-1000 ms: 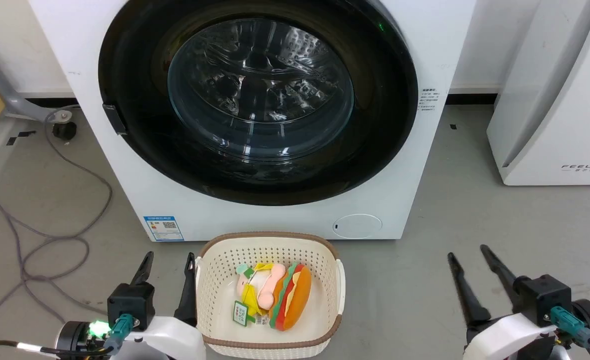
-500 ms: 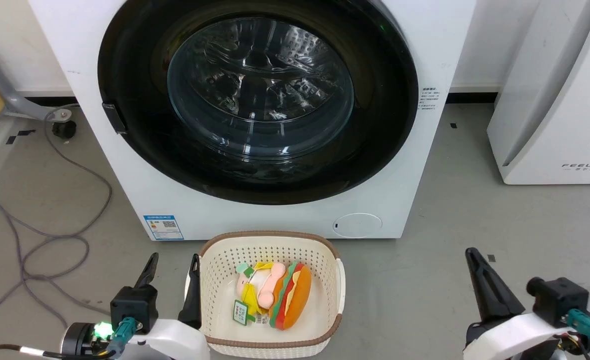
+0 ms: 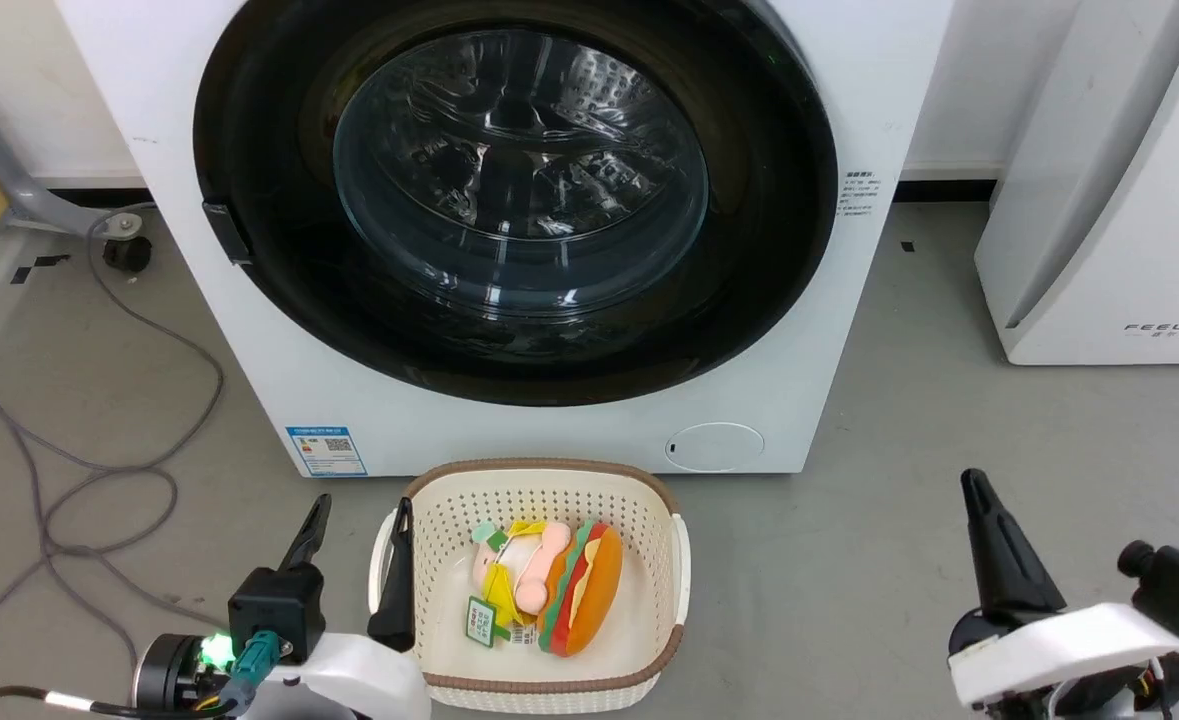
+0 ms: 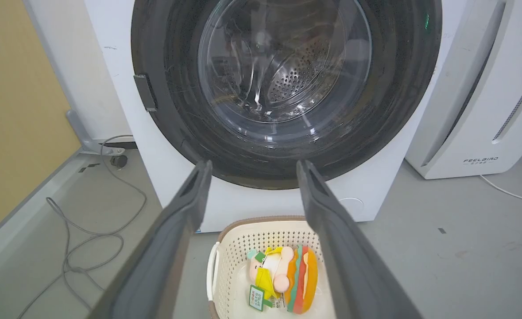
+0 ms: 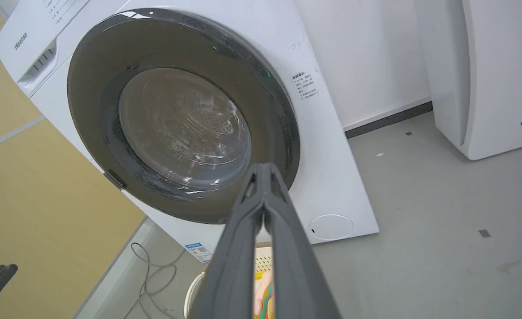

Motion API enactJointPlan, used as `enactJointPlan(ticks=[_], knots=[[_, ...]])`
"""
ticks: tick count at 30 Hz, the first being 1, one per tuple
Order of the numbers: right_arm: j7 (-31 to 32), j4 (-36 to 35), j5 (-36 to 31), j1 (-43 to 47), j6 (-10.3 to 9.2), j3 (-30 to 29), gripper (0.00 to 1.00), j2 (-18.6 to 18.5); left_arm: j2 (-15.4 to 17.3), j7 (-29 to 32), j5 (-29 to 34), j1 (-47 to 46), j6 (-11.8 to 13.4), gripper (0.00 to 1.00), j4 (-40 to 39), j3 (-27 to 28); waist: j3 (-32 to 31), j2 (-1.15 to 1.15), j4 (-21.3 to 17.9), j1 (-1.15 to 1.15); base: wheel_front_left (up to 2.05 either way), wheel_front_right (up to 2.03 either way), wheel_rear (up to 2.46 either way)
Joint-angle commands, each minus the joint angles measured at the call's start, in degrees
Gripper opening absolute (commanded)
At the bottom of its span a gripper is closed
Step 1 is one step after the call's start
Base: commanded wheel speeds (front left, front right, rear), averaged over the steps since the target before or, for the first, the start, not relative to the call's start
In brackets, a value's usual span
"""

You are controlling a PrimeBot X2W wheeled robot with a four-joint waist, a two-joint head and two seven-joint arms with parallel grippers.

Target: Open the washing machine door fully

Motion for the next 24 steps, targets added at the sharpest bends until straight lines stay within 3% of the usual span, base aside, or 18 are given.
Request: enactJointPlan(ticks=[1,13,24], knots=[[-0.6,0.6,2.2,-1.2,-0.01,-0.3,0.0,0.1,0.0,-0.7,-0.3,-1.0,-0.1,1.0,0.3,-0.1,0.0,0.0,0.0,0.0,0.0,0.0,0.0],[-2.1,6.2,15.7,-8.5,-0.02,-1.9,0.0,-2.0,0.0,-2.1,-1.0,-2.3,-0.2,1.0,-0.1,-0.5,1.6,0.0,-0.2,0.0,0.0,0.0,0.0],[-3.0,14.7,27.6,-20.3,-0.02,-1.4,0.0,-5.8,0.0,-3.4,-1.9,-3.6,-0.5,1.0,-0.7,-0.7,3.7,0.0,-0.1,0.0,0.0,0.0,0.0]])
